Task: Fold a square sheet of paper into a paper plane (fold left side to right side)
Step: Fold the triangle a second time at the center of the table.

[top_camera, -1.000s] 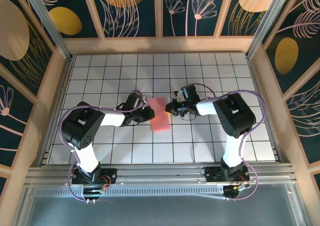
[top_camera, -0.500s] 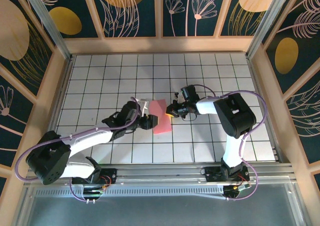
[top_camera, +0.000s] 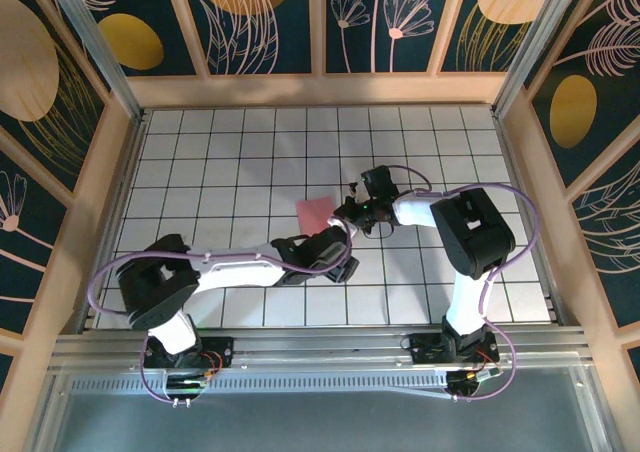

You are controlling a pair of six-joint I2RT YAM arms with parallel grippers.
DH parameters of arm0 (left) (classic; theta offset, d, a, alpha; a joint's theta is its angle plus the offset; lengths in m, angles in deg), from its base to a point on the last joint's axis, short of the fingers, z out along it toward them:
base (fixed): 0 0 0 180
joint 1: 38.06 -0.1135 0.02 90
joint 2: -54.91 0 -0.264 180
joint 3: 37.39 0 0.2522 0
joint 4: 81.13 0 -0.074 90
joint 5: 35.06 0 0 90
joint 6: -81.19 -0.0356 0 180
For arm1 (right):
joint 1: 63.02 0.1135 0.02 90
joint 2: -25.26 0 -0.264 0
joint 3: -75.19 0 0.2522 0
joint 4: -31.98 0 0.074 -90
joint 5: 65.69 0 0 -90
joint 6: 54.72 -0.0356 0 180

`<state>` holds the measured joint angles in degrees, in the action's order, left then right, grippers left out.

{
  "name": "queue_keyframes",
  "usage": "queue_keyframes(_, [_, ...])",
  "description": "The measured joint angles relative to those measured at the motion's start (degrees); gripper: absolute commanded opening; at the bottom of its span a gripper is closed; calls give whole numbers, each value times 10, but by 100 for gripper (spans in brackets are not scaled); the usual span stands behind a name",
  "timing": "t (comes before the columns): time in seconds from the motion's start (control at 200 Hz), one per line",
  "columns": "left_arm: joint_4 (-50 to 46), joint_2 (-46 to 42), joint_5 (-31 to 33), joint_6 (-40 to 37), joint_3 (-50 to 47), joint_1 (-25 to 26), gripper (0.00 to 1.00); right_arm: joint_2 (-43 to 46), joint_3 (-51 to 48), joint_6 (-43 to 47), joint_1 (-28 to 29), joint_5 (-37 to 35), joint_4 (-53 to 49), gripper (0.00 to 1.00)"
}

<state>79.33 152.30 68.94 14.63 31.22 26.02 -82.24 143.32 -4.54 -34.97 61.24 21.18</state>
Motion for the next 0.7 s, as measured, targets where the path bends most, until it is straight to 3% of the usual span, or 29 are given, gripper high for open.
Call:
queue_keyframes(0.265, [-52, 90, 77, -14, 68, 14, 73, 0, 0, -2, 0, 0, 0, 0])
queue_keyframes(0.37, [-65, 93, 96, -16, 71, 14, 62, 0, 0, -2, 0, 0, 0, 0])
queue_keyframes(0.57, [-69, 93, 110, -19, 74, 14, 32, 0, 0, -2, 0, -2, 0, 0])
queue_keyframes(0.701, [-69, 89, 109, -20, 73, 14, 20, 0, 0, -1, 0, -10, -2, 0])
